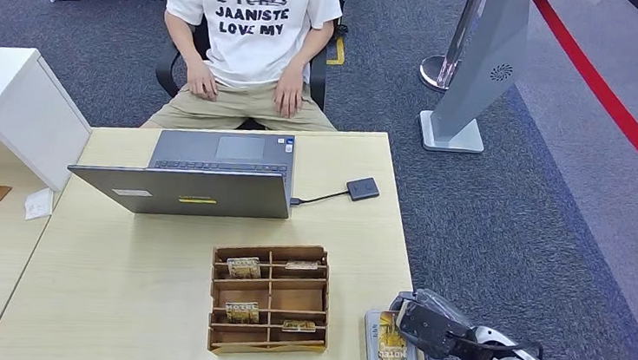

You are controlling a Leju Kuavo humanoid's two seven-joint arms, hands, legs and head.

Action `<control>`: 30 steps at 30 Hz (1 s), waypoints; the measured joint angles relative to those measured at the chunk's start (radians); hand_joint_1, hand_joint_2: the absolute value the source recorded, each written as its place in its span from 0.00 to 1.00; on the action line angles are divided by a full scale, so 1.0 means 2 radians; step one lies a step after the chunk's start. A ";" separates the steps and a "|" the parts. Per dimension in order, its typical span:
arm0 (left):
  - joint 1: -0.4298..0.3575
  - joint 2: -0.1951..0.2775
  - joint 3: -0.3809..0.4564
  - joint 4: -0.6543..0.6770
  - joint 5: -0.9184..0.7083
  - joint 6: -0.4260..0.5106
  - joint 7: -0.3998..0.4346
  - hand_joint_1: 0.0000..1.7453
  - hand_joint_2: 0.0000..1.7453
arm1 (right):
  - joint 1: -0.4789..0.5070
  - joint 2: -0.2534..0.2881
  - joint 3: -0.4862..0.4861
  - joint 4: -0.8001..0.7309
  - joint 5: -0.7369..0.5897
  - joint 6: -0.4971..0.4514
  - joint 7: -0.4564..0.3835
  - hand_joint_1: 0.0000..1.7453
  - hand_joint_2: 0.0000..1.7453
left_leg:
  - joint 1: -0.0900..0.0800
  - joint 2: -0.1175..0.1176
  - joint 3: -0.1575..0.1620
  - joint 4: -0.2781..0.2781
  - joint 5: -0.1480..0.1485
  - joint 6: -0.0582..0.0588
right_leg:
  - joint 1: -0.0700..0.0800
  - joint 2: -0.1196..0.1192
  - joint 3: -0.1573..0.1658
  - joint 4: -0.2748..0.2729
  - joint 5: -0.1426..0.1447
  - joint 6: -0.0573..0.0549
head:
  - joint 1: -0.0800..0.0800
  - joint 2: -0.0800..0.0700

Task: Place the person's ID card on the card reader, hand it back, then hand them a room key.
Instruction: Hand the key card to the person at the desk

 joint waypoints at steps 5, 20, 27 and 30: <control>0.000 0.000 0.000 0.000 0.000 0.000 0.000 0.00 0.00 | 0.000 -0.005 0.002 0.000 0.007 -0.008 0.003 1.00 1.00 | 0.000 0.000 0.000 0.000 0.000 0.000 | 0.000 0.000 0.000 0.000 0.000 0.000 | 0.000 0.000; 0.000 0.000 0.000 0.000 -0.002 0.000 0.000 0.00 0.00 | 0.000 -0.012 0.002 0.000 0.022 -0.016 0.008 1.00 1.00 | 0.000 0.000 0.000 0.000 0.000 0.000 | 0.000 0.000 0.000 0.000 0.000 0.000 | 0.000 0.000; 0.000 0.000 0.000 0.000 -0.003 0.000 0.000 0.00 0.00 | 0.000 -0.013 0.002 -0.001 0.023 -0.016 0.008 1.00 1.00 | 0.000 0.000 0.000 0.000 0.000 0.000 | 0.000 0.000 0.000 0.000 0.000 0.000 | 0.000 0.000; 0.000 0.000 0.000 0.000 -0.003 0.000 0.000 0.00 0.00 | 0.000 -0.013 0.002 -0.001 0.024 -0.016 0.008 1.00 1.00 | 0.000 0.000 0.000 0.000 0.000 0.000 | 0.000 0.000 0.000 0.000 0.000 0.000 | 0.000 0.000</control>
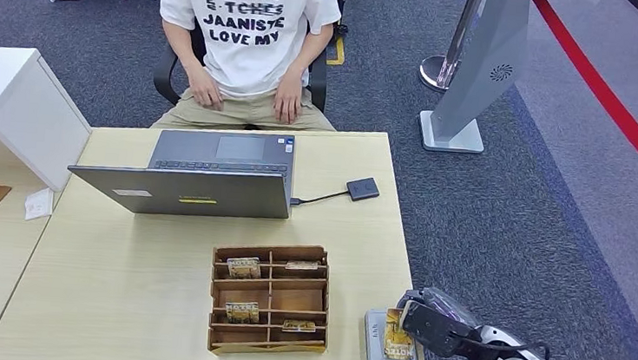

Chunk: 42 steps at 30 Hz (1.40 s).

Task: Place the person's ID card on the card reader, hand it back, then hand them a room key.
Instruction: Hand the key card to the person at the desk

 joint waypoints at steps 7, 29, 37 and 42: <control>0.000 0.000 0.000 0.000 0.001 0.000 0.000 0.00 0.00 | 0.000 0.000 0.000 0.000 0.000 0.000 0.001 1.00 1.00 | 0.000 0.000 0.000 0.000 0.000 0.000 | 0.000 0.000 0.000 0.000 0.000 0.000 | 0.000 0.000; 0.001 0.000 0.000 0.000 0.001 0.000 0.000 0.00 0.00 | 0.002 0.000 0.000 -0.001 0.005 -0.003 0.000 1.00 1.00 | 0.000 0.000 0.000 0.000 0.000 0.000 | 0.000 0.000 0.000 0.000 0.000 0.000 | 0.000 0.000; 0.001 0.000 0.000 0.000 0.001 0.001 -0.001 0.00 0.00 | 0.008 0.000 0.000 -0.005 0.006 -0.006 -0.001 1.00 1.00 | 0.000 0.000 0.000 0.000 0.000 0.000 | 0.000 0.000 0.000 0.000 0.000 0.000 | 0.000 0.000; 0.002 0.000 0.002 0.000 0.001 0.001 -0.001 0.00 0.00 | 0.011 0.000 -0.001 -0.005 0.007 -0.006 -0.002 1.00 1.00 | 0.000 0.000 0.000 0.000 0.000 0.000 | 0.000 0.000 0.000 0.000 0.000 0.000 | 0.000 0.000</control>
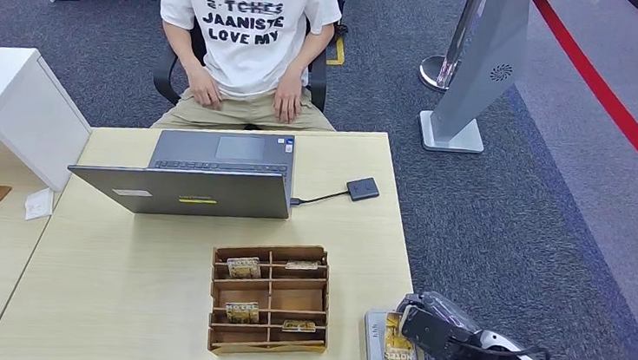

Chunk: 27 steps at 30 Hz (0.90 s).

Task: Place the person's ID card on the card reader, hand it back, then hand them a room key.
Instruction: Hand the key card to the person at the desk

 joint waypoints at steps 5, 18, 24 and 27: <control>0.000 0.000 0.003 0.000 -0.001 0.000 0.000 0.00 0.00 | 0.001 0.000 0.000 0.000 0.001 0.000 -0.001 1.00 1.00 | 0.000 0.000 0.000 0.000 0.000 0.000 | 0.000 0.000 0.000 0.000 0.000 0.000 | 0.000 0.000; 0.001 0.002 0.005 0.000 -0.001 -0.001 0.000 0.00 0.00 | 0.004 0.000 -0.001 0.000 0.002 0.000 -0.001 1.00 1.00 | 0.000 0.000 0.000 0.000 0.000 0.000 | 0.000 0.000 0.000 0.000 0.000 0.000 | 0.000 0.000; 0.001 0.002 0.005 0.000 -0.001 -0.001 0.000 0.00 0.00 | 0.005 0.000 -0.001 -0.003 0.002 0.000 -0.001 1.00 1.00 | 0.000 0.000 0.000 0.000 0.000 0.000 | 0.000 0.000 0.000 0.000 0.000 0.000 | 0.000 0.000; 0.001 0.002 0.005 0.000 -0.001 -0.001 0.000 0.00 0.00 | 0.006 0.000 -0.001 -0.003 0.002 -0.001 -0.001 1.00 1.00 | 0.000 0.000 0.000 0.000 0.000 0.000 | 0.000 0.000 0.000 0.000 0.000 0.000 | 0.000 0.000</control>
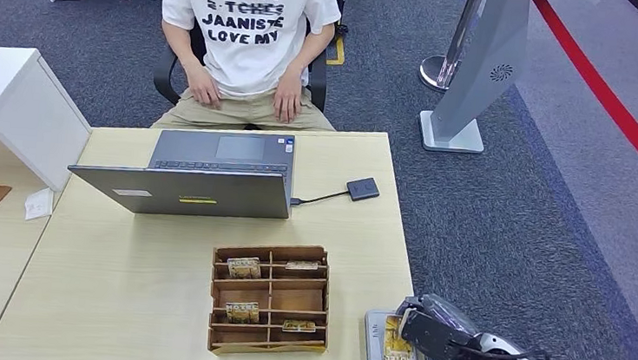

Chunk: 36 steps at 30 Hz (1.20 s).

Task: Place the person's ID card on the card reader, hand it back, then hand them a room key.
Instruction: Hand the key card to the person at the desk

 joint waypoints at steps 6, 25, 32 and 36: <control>0.000 0.000 0.000 0.000 0.000 0.000 0.000 0.00 0.00 | 0.001 0.000 -0.001 -0.001 0.000 0.000 0.000 1.00 1.00 | 0.000 0.000 0.000 0.000 0.000 0.000 | 0.000 0.000 0.000 0.000 0.000 0.000 | 0.000 0.000; 0.000 0.000 0.000 0.000 -0.003 0.000 0.000 0.00 0.00 | 0.002 0.000 -0.003 -0.002 0.005 0.000 -0.001 1.00 1.00 | 0.000 0.000 0.000 0.000 0.000 0.000 | 0.000 0.000 0.000 0.000 0.000 0.000 | 0.000 0.000; 0.000 0.000 0.000 0.000 -0.003 0.000 0.000 0.00 0.00 | 0.002 0.000 -0.004 -0.002 0.006 0.000 -0.001 1.00 1.00 | 0.000 0.000 0.000 0.000 0.000 0.000 | 0.000 0.000 0.000 0.000 0.000 0.000 | 0.000 0.000; 0.000 0.000 0.000 0.000 -0.003 0.000 0.000 0.00 0.00 | 0.002 0.000 -0.005 -0.001 0.006 0.001 -0.001 1.00 1.00 | 0.000 0.000 0.000 0.000 0.000 0.000 | 0.000 0.000 0.000 0.000 0.000 0.000 | 0.000 0.000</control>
